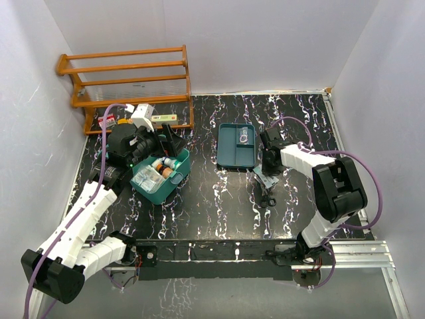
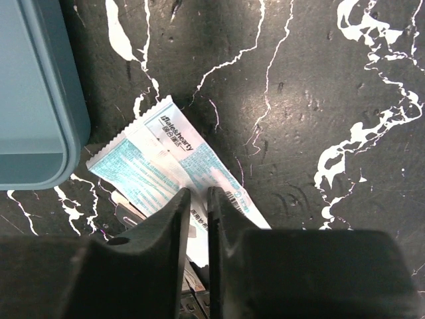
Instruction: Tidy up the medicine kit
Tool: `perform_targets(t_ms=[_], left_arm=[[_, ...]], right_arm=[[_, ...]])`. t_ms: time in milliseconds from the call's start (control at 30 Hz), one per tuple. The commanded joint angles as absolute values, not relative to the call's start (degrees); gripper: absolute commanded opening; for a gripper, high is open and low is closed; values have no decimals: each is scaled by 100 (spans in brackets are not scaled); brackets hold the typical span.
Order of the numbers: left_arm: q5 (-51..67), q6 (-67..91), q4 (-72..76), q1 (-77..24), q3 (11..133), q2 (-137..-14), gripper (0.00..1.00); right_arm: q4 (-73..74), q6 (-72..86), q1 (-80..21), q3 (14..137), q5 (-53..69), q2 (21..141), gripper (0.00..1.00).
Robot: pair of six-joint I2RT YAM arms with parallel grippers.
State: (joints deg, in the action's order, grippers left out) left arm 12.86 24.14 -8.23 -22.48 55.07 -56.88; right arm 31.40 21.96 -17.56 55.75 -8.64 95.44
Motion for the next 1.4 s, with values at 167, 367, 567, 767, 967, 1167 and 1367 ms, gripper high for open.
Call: perform_targets(t_ms=[167,367,567,767,967,1167,1367], left_arm=[[1274,2373,-844,-2268,5528,-5520,96],[1245,2349,-881,-2269,5551,-5481,96],[1196,2312,-957,-2270,5551,-5399,96],[1143,2301,-1038,-2268,5568,-5332,96],[1085,2101,-1352,-2270,5683,-5253,96],[1042,2188,-1327,-2268,5523,-5104,96],[1072,2285,-1283,-2268,5443,-5074,96]], right_arm=[[2969,2645,-1740,5572,-1261,9069,0],[2908,3064,-1740,5649,-1343,8565,0],[2569,3717,-1749,5741,-709,8134,0],[2189,4828,-2147,5779,-760,8165,0],[2129,5483,-2403,6170,-1217,8791,0],[2171,5255,-2426,6658,-1440,9483,0],[2428,4920,-2425,7144,-1559,10076,0]])
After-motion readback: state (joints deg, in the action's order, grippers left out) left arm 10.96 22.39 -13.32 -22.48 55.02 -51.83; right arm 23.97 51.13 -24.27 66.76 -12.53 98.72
